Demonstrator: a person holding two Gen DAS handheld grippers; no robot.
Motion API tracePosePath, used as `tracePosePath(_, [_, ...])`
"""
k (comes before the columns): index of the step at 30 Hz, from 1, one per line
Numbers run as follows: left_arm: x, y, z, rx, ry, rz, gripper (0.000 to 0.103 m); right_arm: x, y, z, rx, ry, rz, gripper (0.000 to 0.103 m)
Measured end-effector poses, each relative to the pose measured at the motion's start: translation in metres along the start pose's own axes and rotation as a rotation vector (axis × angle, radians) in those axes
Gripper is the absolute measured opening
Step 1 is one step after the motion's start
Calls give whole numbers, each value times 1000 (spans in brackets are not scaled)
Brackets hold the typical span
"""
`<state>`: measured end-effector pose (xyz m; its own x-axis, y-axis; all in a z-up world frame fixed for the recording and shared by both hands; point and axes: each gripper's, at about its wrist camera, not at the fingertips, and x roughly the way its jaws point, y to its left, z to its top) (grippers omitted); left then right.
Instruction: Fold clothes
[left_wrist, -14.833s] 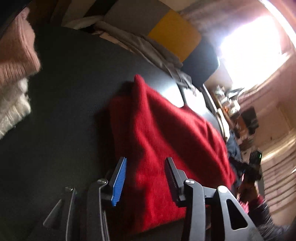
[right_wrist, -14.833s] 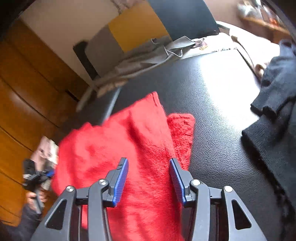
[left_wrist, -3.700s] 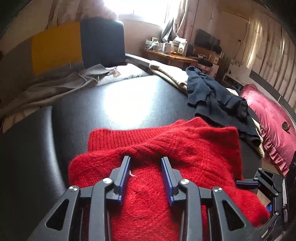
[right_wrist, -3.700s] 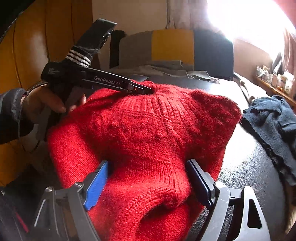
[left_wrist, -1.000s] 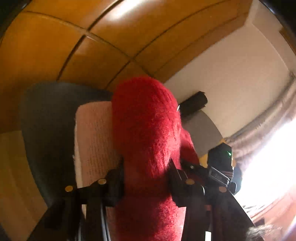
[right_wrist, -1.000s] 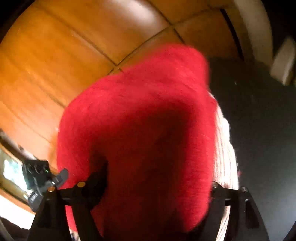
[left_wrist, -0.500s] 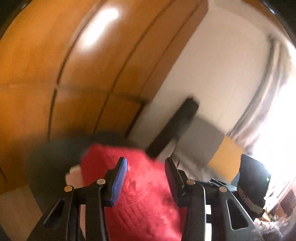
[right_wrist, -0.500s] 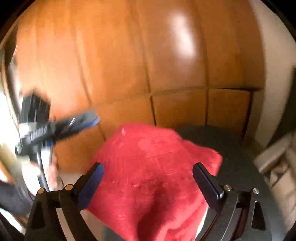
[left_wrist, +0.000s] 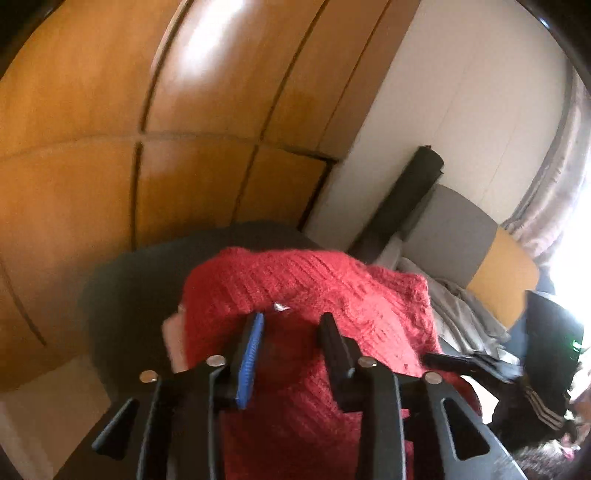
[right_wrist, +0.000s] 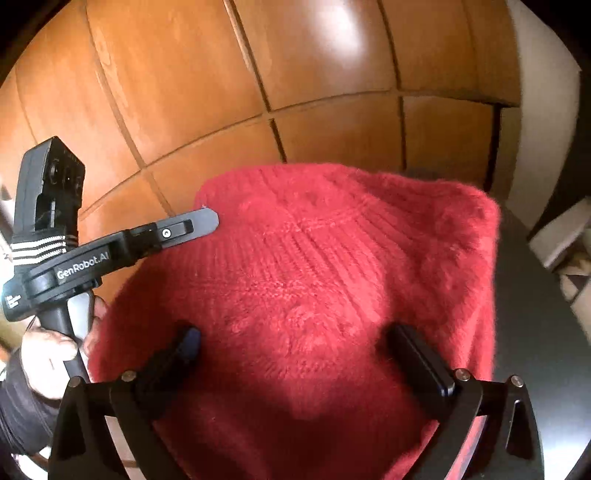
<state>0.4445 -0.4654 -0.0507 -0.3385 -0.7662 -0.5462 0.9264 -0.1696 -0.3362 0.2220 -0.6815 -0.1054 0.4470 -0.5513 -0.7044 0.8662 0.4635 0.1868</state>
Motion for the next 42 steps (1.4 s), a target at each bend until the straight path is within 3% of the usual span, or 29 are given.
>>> tracePosePath(3, [-48, -17, -1, 20, -89, 168, 41, -23, 36, -2, -38, -31, -143, 103])
tracePosePath(6, [-86, -31, -10, 22, -130, 240, 50, -54, 60, -3, -48, -103, -306, 103])
tracePosePath(8, [-101, -41, -16, 38, -107, 295, 50, -68, 83, 0, -28, -162, -361, 103])
tracePosePath(11, [-122, -57, -20, 65, -70, 241, 50, -119, 81, -29, 10, -182, -320, 103])
tracePosePath(14, [-151, -69, -27, 136, -83, 213, 48, -164, 78, -63, -24, -170, -390, 103])
tracePosePath(17, [-180, -79, -31, 217, -141, 164, 47, -192, 100, -74, -77, -216, -482, 103])
tracePosePath(22, [-205, -77, -31, 208, -177, 106, 42, -198, 133, -88, -145, -270, -520, 103])
tracePosePath(25, [-216, -74, -33, 172, -223, 167, 42, -198, 147, -94, -175, -278, -524, 103])
tracePosePath(35, [-176, -49, -41, 79, -31, 169, 42, -184, 165, -102, -198, -225, -514, 103])
tracePosePath(42, [-167, -55, -53, 114, -27, 231, 42, -175, 156, -112, -167, -182, -504, 103])
